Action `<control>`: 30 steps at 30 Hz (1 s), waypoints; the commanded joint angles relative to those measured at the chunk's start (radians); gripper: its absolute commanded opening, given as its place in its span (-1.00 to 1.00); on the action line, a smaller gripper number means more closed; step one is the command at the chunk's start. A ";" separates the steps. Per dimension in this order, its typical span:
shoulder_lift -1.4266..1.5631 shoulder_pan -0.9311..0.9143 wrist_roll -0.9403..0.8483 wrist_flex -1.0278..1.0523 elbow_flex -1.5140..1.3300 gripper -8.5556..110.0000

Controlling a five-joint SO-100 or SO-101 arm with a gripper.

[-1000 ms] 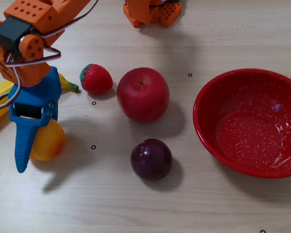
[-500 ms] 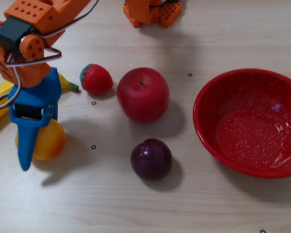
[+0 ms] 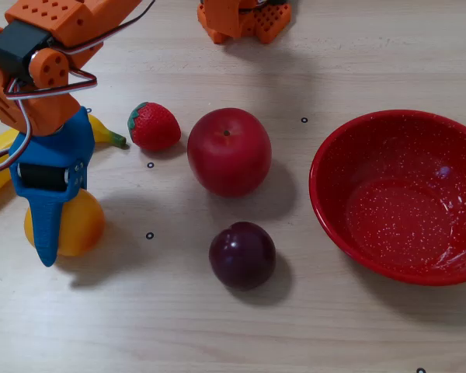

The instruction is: Put the peach in the red bowl.

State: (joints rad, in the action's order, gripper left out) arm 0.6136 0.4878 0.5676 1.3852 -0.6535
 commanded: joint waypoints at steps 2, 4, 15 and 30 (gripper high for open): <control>0.147 0.003 -0.031 0.081 0.080 -0.85; 0.198 -0.009 -0.058 0.129 0.127 -0.85; 0.522 -0.169 -0.215 0.314 0.376 -0.85; 0.911 -0.810 -0.439 0.495 0.138 -0.85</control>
State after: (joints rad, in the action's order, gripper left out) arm 1.4312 -0.2669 0.1779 1.7856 -0.5077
